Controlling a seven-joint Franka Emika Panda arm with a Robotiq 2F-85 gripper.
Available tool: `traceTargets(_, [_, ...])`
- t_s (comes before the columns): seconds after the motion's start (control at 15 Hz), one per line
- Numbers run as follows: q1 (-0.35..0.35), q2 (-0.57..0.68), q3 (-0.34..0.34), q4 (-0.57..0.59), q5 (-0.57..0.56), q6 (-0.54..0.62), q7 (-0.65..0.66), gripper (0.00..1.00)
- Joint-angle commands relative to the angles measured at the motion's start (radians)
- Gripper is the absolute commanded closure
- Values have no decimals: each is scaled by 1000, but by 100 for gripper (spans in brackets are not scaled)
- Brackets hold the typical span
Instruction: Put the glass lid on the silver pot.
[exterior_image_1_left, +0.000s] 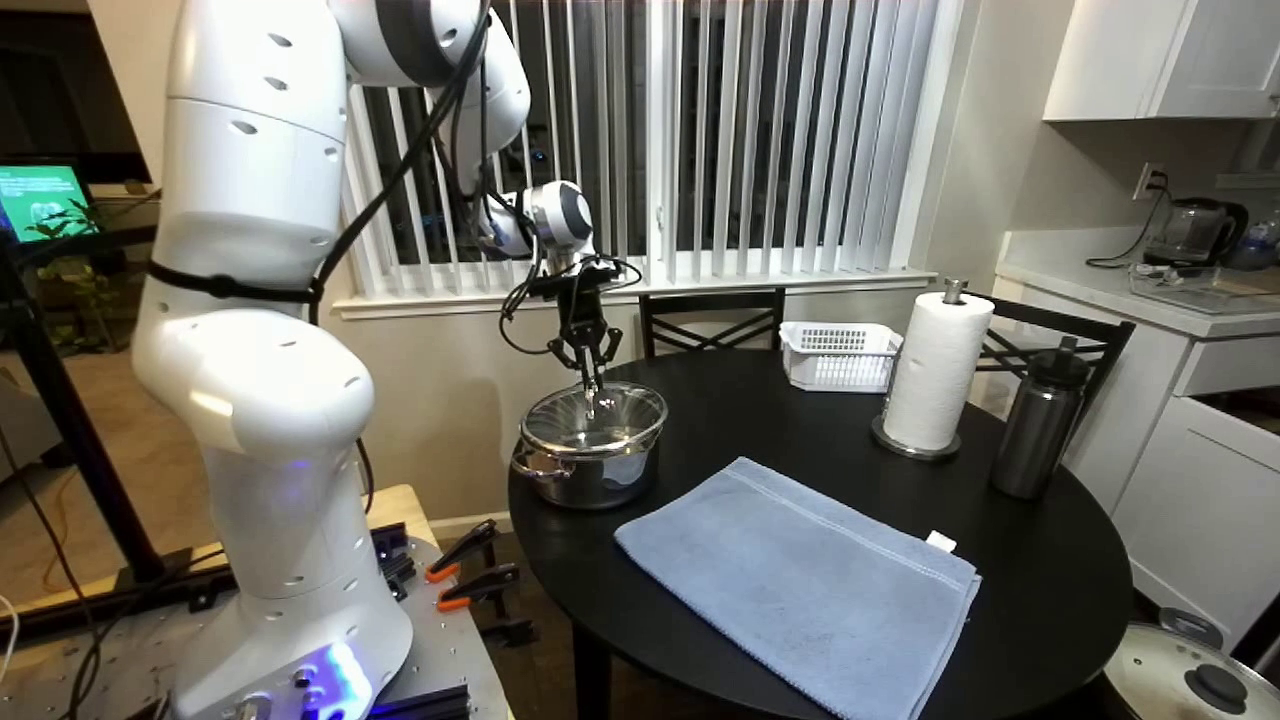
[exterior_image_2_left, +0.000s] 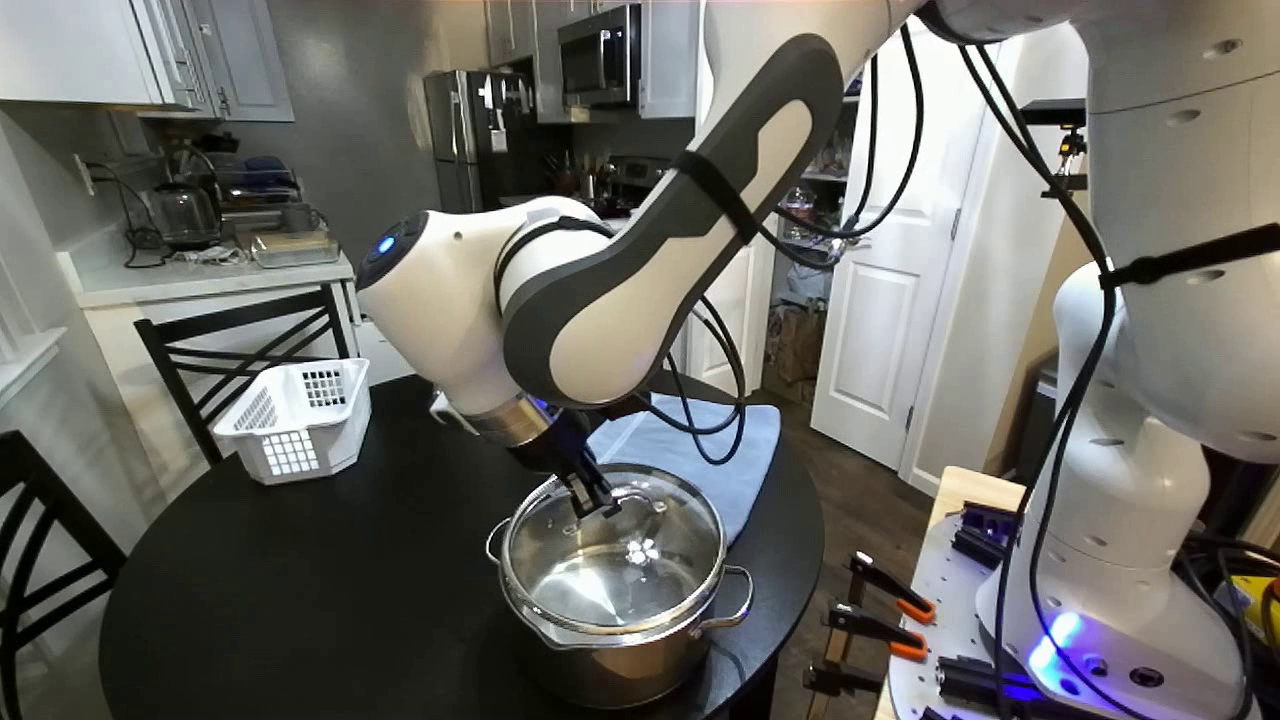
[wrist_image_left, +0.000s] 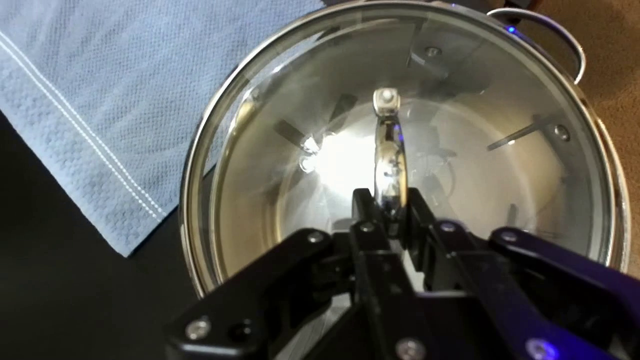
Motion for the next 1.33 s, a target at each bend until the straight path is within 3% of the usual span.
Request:
traceTargets(0.0, [13, 25, -4, 46, 4, -103, 19, 96])
traceTargets(1.07, [-13, 2, 8, 47, 75, -58, -28, 96])
traceTargets(1.13, [-12, 3, 7, 47, 74, -61, -27, 58])
traceTargets(1.27, [-11, 4, 5, 48, 70, -62, -22, 51])
